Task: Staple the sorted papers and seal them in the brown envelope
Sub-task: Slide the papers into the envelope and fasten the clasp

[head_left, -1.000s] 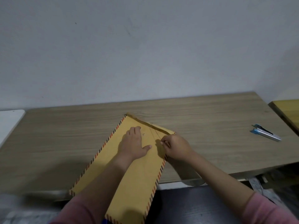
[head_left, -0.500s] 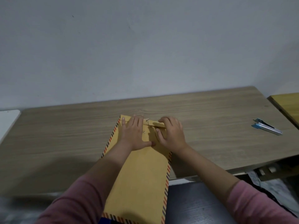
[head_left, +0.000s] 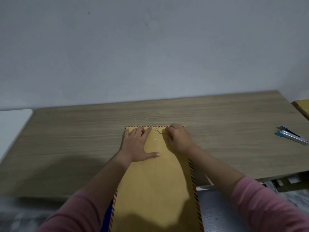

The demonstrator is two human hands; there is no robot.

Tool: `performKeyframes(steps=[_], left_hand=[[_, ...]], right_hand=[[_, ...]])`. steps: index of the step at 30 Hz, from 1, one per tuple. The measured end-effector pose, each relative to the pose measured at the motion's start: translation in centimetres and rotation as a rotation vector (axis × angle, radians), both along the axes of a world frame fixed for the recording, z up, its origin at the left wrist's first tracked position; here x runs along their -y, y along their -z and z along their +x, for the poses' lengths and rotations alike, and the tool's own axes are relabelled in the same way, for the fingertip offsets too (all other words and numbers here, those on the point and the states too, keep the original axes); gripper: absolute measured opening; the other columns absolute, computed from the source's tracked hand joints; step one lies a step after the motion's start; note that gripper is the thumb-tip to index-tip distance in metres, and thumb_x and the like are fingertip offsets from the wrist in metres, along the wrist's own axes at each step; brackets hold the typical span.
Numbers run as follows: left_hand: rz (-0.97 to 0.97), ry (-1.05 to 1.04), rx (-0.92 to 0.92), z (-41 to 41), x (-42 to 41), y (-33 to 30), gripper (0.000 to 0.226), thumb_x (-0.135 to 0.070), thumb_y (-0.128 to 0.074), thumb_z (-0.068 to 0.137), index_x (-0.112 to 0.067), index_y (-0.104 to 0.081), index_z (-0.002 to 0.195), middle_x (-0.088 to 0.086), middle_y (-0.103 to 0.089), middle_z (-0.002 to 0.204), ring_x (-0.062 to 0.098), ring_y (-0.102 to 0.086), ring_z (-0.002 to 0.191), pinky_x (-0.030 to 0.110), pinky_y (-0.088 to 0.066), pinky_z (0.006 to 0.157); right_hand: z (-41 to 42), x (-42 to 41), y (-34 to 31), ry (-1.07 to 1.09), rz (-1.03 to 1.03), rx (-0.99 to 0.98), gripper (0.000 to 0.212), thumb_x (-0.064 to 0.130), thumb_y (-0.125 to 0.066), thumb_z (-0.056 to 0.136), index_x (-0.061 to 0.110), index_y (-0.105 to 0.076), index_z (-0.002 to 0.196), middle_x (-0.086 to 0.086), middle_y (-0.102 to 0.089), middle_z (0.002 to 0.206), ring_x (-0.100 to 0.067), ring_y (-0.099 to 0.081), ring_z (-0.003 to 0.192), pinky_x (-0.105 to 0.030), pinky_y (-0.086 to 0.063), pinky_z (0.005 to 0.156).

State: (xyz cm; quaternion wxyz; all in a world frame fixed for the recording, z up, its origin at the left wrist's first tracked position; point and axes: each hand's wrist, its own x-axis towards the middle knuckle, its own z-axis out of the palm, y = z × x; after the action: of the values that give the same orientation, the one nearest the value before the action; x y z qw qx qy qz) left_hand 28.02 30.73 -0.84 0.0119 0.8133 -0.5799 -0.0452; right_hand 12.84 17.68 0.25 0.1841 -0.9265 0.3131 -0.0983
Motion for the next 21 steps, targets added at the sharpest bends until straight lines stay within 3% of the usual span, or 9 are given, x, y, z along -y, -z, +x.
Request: performKeyframes(steps=[2, 5, 8, 12, 16, 21], left_hand=[[0.021, -0.024, 0.014, -0.1, 0.0, 0.0, 0.123, -0.099, -0.017, 0.047, -0.029, -0.020, 0.148, 0.003, -0.035, 0.137, 0.024, -0.036, 0.127, 0.053, -0.019, 0.111], [0.042, -0.068, 0.018, -0.2, 0.0, 0.3, 0.123, -0.100, -0.018, 0.047, -0.032, -0.015, 0.149, 0.005, -0.024, 0.149, 0.026, -0.027, 0.134, 0.050, -0.024, 0.109], [0.048, -0.102, -0.021, -0.7, -0.2, 0.7, 0.117, -0.096, -0.024, 0.053, -0.032, -0.009, 0.149, 0.004, -0.013, 0.156, 0.028, -0.019, 0.139, 0.057, -0.018, 0.111], [0.001, -0.127, -0.047, -1.3, -0.7, 1.2, 0.116, -0.096, -0.027, 0.055, -0.030, -0.011, 0.149, 0.006, -0.017, 0.155, 0.027, -0.014, 0.142, 0.059, -0.004, 0.113], [-0.054, -0.100, -0.050, -1.0, -0.6, 1.4, 0.116, -0.097, -0.027, 0.052, -0.029, -0.024, 0.145, 0.010, -0.029, 0.144, 0.028, -0.021, 0.138, 0.062, -0.003, 0.113], [-0.048, -0.126, -0.095, -0.9, -0.5, 1.7, 0.115, -0.098, -0.027, 0.050, -0.037, -0.013, 0.147, 0.009, -0.020, 0.147, 0.030, -0.016, 0.139, 0.062, -0.001, 0.111]], right_hand=[[0.2, -0.2, 0.4, 0.091, -0.022, -0.010, 0.021, 0.019, -0.052, 0.086, 0.003, -0.063, 0.094, -0.015, -0.059, 0.095, -0.034, -0.052, 0.093, -0.038, -0.041, 0.077], [0.6, -1.0, 0.9, 0.238, 0.009, -0.008, 0.026, 0.021, -0.049, 0.089, 0.001, -0.063, 0.096, -0.018, -0.058, 0.101, -0.036, -0.050, 0.100, -0.039, -0.041, 0.083], [0.9, -1.7, 1.0, 0.376, 0.083, 0.004, 0.025, 0.020, -0.049, 0.089, 0.003, -0.064, 0.098, -0.016, -0.058, 0.104, -0.035, -0.052, 0.101, -0.040, -0.042, 0.083], [1.2, -2.4, 0.9, 0.554, 0.186, 0.042, 0.025, 0.024, -0.048, 0.091, 0.009, -0.067, 0.097, -0.013, -0.061, 0.106, -0.035, -0.055, 0.102, -0.041, -0.036, 0.088], [1.7, -2.7, 0.2, 0.465, 0.117, -0.178, 0.025, 0.018, -0.050, 0.090, 0.004, -0.057, 0.108, -0.015, -0.056, 0.117, -0.036, -0.047, 0.115, -0.045, -0.036, 0.095], [1.2, -3.0, -0.4, 0.286, 0.064, -0.385, 0.044, 0.018, -0.056, 0.086, -0.003, -0.041, 0.122, -0.022, -0.046, 0.129, -0.038, -0.040, 0.123, -0.044, -0.035, 0.101]])
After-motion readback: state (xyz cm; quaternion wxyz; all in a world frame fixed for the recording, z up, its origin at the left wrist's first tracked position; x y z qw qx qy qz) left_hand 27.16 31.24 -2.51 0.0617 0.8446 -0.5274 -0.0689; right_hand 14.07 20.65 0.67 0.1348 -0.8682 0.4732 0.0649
